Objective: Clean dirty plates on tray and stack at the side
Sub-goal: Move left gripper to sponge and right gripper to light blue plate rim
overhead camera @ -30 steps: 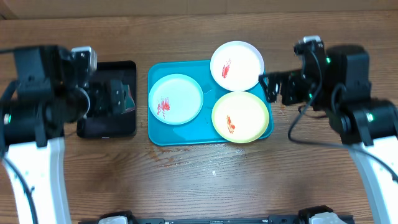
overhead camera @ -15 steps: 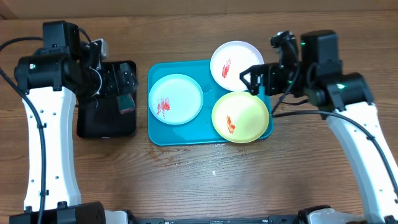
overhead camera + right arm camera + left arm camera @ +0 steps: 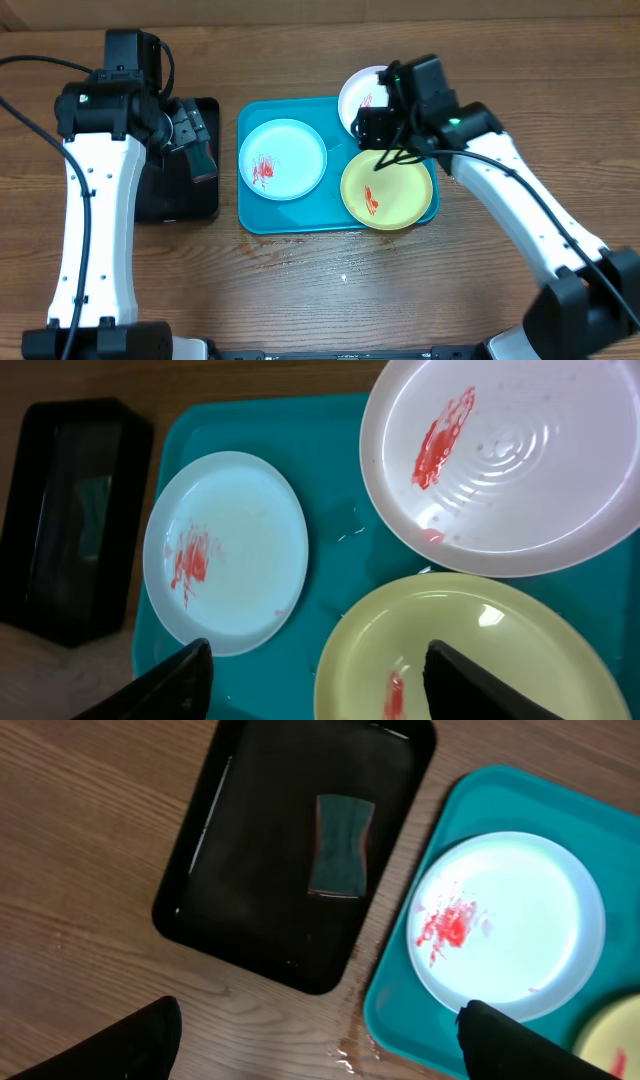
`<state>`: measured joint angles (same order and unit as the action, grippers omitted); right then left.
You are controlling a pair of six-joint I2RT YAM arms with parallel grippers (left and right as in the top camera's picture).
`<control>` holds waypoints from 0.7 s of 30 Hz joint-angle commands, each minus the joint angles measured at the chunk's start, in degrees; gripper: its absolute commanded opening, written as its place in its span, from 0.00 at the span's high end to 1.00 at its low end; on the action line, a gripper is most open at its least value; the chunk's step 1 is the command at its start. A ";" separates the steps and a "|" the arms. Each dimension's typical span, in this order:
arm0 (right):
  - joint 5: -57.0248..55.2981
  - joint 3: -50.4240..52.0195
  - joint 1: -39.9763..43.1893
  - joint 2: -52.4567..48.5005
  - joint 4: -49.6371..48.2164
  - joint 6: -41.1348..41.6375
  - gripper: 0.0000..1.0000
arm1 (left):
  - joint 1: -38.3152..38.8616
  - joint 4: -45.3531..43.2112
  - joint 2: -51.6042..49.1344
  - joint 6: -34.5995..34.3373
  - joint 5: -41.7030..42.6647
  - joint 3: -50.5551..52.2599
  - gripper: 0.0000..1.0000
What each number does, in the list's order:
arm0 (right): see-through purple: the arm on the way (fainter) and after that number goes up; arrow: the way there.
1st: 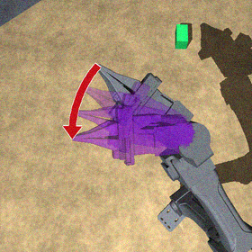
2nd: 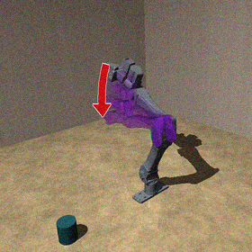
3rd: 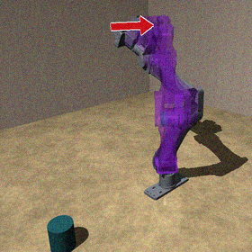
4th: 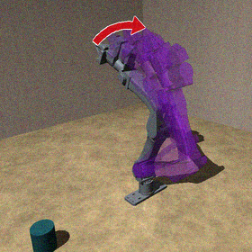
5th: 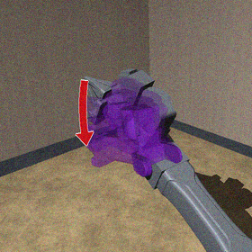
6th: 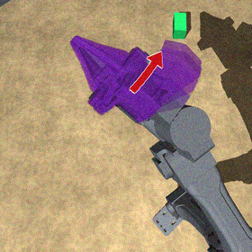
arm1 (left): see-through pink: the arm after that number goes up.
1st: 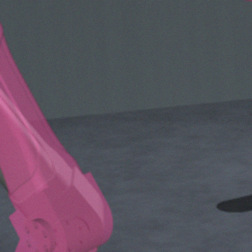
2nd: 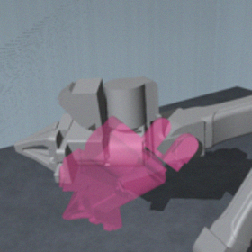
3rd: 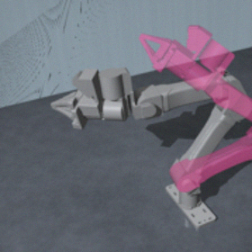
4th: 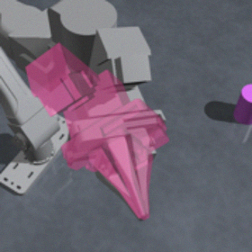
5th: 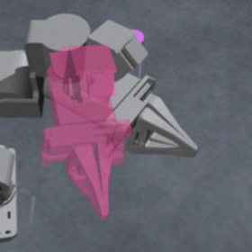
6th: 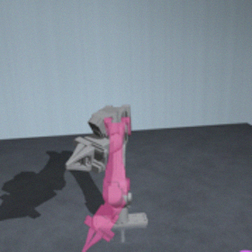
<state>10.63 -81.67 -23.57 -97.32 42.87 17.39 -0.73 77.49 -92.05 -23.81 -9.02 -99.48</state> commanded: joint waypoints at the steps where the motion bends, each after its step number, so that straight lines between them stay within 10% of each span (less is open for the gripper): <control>1: -1.90 -1.44 -1.75 -3.78 -1.44 3.34 0.38 | 0.13 -0.33 -2.40 -1.97 -3.21 -1.22 0.12; 21: -8.66 -1.46 -9.11 -23.06 -16.31 5.38 0.51 | 0.13 -2.73 -7.98 -1.95 -3.02 -1.22 0.23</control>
<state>3.38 -81.69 -32.62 -119.42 27.44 22.39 -0.73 75.11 -99.90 -24.53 -11.05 -99.48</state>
